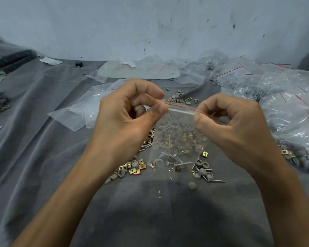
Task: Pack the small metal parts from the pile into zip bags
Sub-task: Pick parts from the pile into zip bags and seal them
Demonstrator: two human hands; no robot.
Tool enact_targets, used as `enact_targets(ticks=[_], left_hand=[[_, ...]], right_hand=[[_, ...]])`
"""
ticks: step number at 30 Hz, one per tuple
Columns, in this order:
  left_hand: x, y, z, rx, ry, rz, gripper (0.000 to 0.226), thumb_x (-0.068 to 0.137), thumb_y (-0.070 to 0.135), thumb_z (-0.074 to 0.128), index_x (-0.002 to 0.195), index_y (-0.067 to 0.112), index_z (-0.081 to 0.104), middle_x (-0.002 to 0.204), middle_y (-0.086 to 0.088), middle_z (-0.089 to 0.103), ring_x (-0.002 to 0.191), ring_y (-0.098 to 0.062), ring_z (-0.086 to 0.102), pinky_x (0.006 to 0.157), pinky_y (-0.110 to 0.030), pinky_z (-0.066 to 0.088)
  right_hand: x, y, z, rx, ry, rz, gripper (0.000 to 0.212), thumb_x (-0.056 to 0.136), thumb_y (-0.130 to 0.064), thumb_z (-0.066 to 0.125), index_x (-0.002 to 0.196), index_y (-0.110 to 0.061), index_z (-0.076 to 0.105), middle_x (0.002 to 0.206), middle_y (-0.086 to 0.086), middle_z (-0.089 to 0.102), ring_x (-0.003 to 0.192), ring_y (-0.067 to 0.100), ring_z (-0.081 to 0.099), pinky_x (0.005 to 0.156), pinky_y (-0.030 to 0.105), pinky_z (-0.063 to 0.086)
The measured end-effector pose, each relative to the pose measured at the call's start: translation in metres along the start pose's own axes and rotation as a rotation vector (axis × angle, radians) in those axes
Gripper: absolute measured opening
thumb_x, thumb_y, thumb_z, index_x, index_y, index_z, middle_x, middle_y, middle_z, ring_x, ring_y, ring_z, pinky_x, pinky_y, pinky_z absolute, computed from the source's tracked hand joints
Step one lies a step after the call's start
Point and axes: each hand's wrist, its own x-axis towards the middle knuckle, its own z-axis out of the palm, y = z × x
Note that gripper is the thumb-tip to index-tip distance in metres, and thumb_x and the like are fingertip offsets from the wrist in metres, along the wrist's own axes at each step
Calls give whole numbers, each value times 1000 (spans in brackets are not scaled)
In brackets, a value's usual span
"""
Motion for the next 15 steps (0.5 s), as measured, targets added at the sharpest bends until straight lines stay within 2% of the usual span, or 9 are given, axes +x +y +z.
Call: enact_targets(ticks=[2, 6, 11, 15], left_hand=[[0, 2, -3, -6, 17, 0, 19, 85, 12, 77, 93, 24, 64, 77, -12, 67, 59, -42, 35, 49, -43, 32], [1, 1, -4, 4, 51, -6, 21, 86, 8, 78, 92, 23, 63, 76, -11, 67, 61, -43, 35, 49, -47, 32], [2, -1, -9, 23, 79, 0, 20, 88, 8, 77, 90, 22, 64, 75, 1, 66, 61, -40, 39, 50, -41, 33], [8, -4, -28, -32, 157, 1, 19, 87, 10, 77, 89, 25, 65, 82, -8, 69, 71, -41, 51, 70, -44, 43]], right_hand=[[-1, 3, -4, 36, 20, 9, 9, 80, -24, 70, 72, -25, 68, 66, -11, 66, 59, 5, 58, 60, 17, 45], [-1, 10, -9, 42, 35, 18, 7, 81, -22, 70, 73, -23, 69, 70, -7, 68, 61, 9, 60, 61, 25, 50], [-6, 28, -26, 120, 74, 43, 10, 84, -12, 74, 76, -18, 71, 68, -2, 67, 57, 2, 53, 54, 14, 43], [-7, 48, -40, 174, 196, 140, 22, 89, -2, 72, 78, -22, 71, 67, -13, 66, 62, 0, 53, 60, 13, 43]])
